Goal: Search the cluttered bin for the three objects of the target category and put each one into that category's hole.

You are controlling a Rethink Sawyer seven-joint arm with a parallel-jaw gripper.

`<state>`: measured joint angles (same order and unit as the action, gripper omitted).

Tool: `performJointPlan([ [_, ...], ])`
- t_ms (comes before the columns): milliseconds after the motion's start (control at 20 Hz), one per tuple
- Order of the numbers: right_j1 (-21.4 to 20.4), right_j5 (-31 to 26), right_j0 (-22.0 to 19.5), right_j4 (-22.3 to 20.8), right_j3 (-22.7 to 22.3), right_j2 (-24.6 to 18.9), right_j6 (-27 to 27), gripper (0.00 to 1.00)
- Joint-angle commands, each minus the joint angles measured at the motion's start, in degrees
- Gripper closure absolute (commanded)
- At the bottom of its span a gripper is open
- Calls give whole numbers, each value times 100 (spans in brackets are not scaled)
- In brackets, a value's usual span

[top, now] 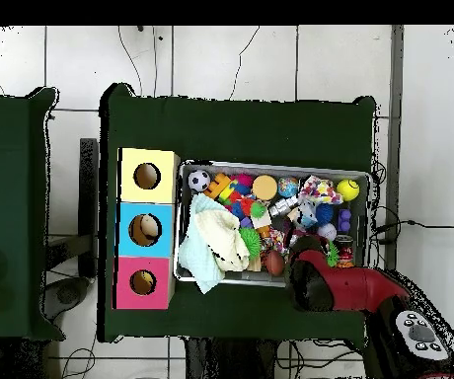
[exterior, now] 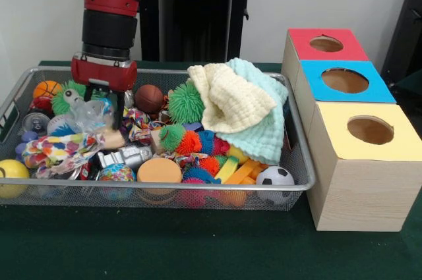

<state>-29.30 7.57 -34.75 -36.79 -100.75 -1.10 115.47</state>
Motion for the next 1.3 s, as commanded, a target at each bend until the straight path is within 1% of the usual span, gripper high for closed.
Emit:
performJointPlan([
  [50,183,-381,-209,-470,534,-523,-122,0],
  [200,74,-657,-236,-402,481,-633,-148,0],
  [250,12,-721,-296,-395,423,-737,-155,0],
  [300,-39,-767,-401,-398,355,-889,-165,0],
  [450,-269,-1037,-852,-333,9,-1520,-244,0],
  [550,-483,-1456,-1236,-114,-359,-2052,-371,0],
  [650,-806,-1822,-1359,150,-653,-2280,-425,0],
  [700,-980,-1990,-1343,263,-747,-2299,-439,0],
  [850,-1313,-2438,-1323,534,-926,-2388,-432,0],
  [1050,-1416,-2755,-1477,750,-1056,-2662,-443,0],
  [1300,-1468,-2720,-1462,710,-1123,-2678,-324,0],
])
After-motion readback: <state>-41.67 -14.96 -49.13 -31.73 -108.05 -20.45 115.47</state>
